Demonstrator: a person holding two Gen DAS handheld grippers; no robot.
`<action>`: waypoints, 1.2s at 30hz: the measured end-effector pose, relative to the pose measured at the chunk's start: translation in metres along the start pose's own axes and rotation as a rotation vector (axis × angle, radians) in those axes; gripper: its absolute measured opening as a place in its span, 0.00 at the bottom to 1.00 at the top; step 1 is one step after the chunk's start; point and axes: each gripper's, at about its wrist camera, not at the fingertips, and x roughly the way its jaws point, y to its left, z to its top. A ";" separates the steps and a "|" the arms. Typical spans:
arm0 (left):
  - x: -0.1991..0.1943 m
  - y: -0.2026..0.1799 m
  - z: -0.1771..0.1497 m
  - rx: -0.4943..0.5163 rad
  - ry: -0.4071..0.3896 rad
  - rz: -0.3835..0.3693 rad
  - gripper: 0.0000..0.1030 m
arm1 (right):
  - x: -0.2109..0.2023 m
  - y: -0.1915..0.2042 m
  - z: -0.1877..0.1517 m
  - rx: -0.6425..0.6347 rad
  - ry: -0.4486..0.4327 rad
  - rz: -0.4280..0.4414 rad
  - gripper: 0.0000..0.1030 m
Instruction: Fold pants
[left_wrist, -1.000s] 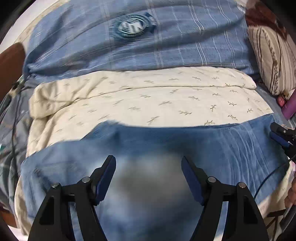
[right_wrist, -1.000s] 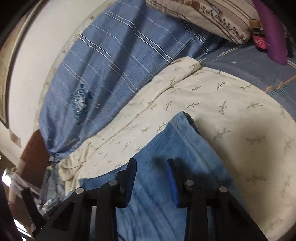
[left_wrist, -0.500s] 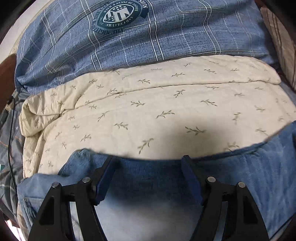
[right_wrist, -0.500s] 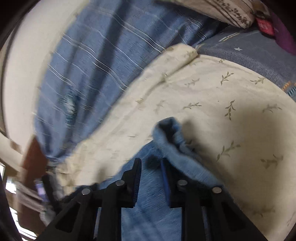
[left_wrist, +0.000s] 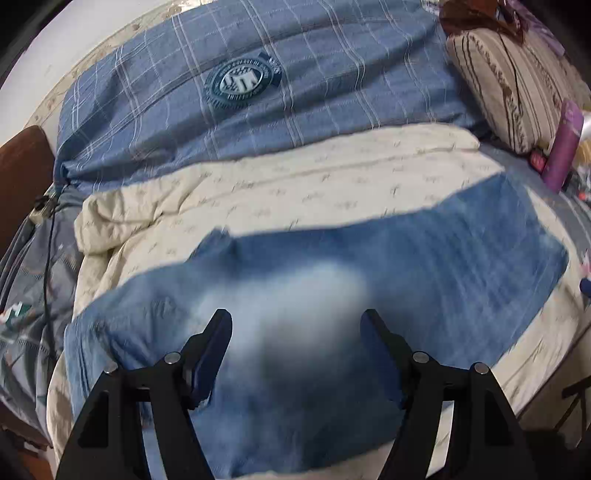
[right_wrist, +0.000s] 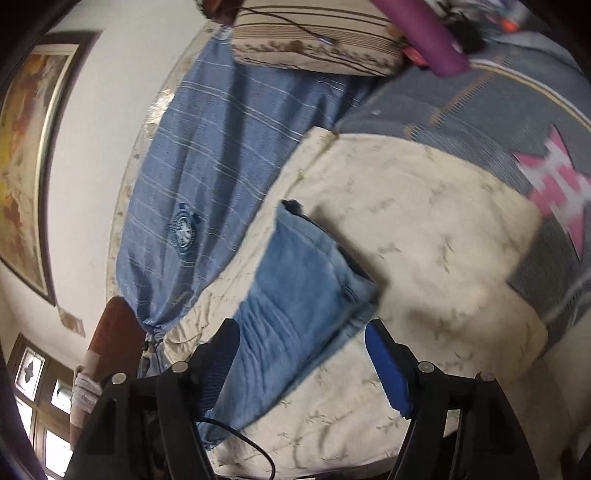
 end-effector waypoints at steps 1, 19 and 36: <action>0.001 0.004 -0.004 -0.010 0.012 -0.003 0.71 | 0.001 -0.004 -0.003 0.019 0.003 0.005 0.71; -0.019 0.040 -0.014 -0.080 0.022 0.007 0.71 | -0.027 0.042 -0.012 -0.196 -0.045 0.080 0.71; -0.153 0.079 -0.016 -0.100 -0.246 0.069 0.85 | -0.291 0.261 -0.119 -0.812 -0.490 0.538 0.89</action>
